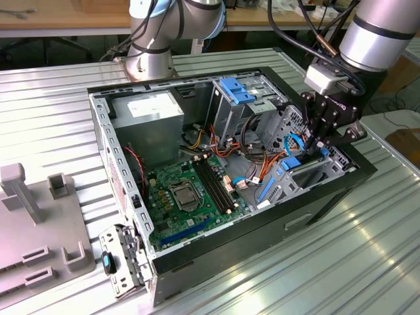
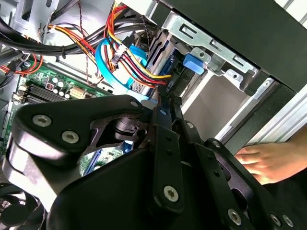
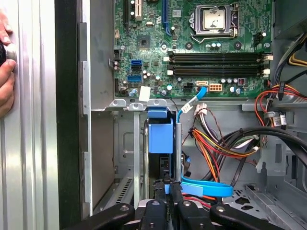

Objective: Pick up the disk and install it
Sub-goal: 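Insert the second disk wire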

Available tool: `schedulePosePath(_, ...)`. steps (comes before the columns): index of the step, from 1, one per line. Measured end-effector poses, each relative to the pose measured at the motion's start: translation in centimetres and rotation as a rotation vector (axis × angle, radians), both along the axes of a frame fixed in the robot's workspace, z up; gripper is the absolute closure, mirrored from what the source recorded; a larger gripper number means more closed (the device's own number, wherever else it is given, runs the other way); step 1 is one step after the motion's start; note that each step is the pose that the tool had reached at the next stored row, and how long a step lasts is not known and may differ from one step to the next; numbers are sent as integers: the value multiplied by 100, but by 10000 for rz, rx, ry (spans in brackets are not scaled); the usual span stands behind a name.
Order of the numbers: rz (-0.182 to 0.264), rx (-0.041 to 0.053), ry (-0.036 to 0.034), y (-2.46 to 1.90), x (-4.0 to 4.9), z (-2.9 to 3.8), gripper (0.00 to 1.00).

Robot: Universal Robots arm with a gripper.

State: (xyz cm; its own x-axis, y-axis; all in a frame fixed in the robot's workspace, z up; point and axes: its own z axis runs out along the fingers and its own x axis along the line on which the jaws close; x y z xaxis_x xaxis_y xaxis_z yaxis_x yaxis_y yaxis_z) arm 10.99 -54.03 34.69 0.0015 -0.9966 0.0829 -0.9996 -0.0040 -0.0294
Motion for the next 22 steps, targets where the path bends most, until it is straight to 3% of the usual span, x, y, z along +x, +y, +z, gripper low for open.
schedulePosePath(14,0,50,0,-20,0,-35,83)
schedulePosePath(15,0,52,0,-21,0,-27,76)
schedulePosePath(19,0,50,-1,-20,0,83,76)
schedulePosePath(22,0,53,0,-20,0,89,78)
